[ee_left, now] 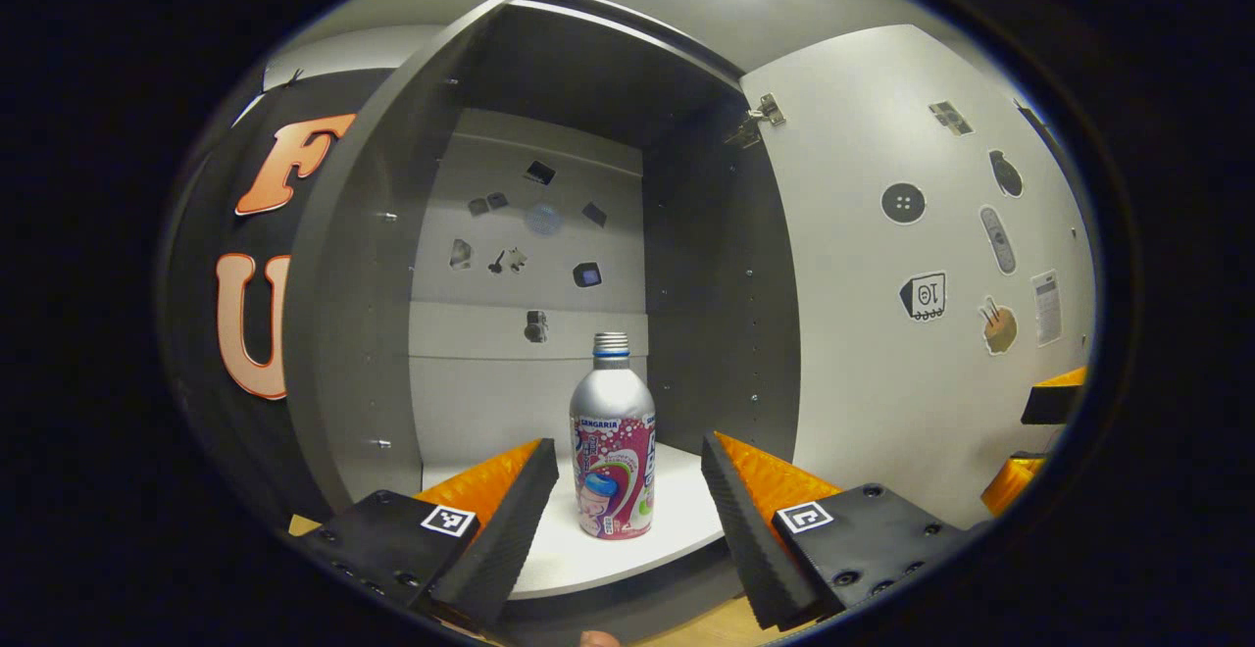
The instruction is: Open the cabinet door with the right hand, grasp the bottle in the cabinet with the left hand and place it on the coaster, then close the cabinet door with the right hand.
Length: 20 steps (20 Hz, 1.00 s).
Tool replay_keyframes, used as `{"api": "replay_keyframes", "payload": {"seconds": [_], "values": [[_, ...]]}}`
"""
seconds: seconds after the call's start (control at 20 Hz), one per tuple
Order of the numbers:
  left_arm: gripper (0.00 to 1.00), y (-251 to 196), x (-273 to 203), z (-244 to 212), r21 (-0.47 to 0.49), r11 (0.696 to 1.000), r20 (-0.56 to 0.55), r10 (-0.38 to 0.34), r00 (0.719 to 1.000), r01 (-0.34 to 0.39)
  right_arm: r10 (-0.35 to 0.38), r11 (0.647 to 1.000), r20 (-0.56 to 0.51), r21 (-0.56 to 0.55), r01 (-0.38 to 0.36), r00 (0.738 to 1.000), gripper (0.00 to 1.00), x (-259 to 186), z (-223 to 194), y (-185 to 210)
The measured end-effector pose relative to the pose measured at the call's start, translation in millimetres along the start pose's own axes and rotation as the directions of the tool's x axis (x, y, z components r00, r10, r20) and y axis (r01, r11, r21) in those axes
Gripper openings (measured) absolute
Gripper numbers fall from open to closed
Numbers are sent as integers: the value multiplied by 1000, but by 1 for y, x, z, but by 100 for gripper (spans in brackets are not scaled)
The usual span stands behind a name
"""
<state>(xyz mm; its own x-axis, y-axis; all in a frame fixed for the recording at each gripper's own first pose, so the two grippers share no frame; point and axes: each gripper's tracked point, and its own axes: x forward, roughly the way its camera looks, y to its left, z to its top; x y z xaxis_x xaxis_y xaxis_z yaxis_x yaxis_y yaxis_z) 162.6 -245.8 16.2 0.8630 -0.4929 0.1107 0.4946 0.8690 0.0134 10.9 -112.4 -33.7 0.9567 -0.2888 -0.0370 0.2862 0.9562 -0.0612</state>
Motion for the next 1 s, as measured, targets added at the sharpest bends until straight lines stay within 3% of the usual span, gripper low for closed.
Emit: {"api": "replay_keyframes", "payload": {"seconds": [0.3, 0.55, 0.85, 1.0], "values": [[96, -1, 39, -15, 33, 999, -9, 6, 1000, -6, 10, 999, 7, -37, -10, 1000, 94, 14, -4, 0], [96, 8, 67, -30, 54, 998, -22, 33, 999, -32, 15, 1000, -40, -2, -15, 999, 94, 23, -22, -6], [96, 11, 83, -45, 28, 999, -58, 43, 997, -42, 3, 1000, -59, 2, -3, 998, 94, 17, -26, -19], [91, 13, 83, -45, 25, 998, -57, 54, 997, -53, -3, 1000, -56, -2, 3, 998, 94, 14, -26, -26]]}}
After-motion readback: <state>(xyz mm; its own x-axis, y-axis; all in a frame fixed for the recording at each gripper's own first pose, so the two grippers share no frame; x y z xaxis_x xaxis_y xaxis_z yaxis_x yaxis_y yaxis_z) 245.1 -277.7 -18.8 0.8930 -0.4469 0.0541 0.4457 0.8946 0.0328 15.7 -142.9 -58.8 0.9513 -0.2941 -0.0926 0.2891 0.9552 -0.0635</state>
